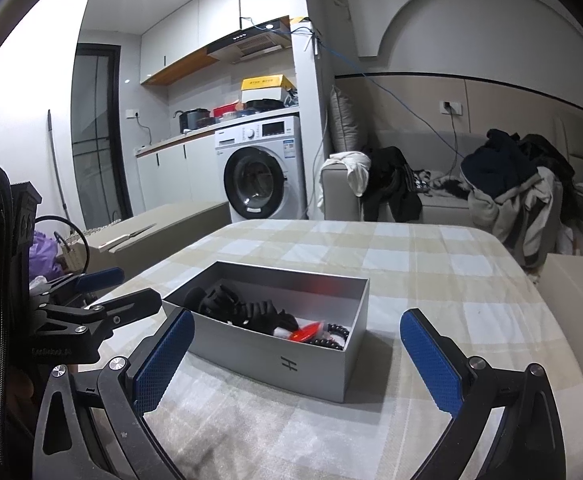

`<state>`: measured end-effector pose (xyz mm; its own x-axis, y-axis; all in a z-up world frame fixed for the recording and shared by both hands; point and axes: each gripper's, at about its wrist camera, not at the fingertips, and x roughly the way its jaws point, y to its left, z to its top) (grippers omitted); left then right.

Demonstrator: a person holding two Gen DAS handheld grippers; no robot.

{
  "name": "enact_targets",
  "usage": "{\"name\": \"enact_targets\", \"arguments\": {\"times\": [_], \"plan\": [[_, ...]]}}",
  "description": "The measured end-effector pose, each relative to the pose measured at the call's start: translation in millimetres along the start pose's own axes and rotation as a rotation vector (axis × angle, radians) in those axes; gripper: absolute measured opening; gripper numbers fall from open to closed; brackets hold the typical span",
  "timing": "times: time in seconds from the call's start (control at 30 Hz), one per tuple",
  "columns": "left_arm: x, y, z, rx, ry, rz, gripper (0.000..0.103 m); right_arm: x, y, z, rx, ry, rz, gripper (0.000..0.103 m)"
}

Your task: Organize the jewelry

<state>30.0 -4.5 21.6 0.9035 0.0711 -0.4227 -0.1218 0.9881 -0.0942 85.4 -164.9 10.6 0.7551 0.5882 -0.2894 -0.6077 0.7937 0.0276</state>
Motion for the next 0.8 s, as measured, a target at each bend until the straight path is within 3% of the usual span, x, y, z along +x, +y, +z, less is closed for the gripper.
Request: {"name": "enact_targets", "arguments": {"times": [0.8], "plan": [[-2.5, -1.6, 1.3, 0.008, -0.009, 0.006, 0.102, -1.9, -0.3, 1.1, 0.001, -0.001, -0.001, 0.103]]}}
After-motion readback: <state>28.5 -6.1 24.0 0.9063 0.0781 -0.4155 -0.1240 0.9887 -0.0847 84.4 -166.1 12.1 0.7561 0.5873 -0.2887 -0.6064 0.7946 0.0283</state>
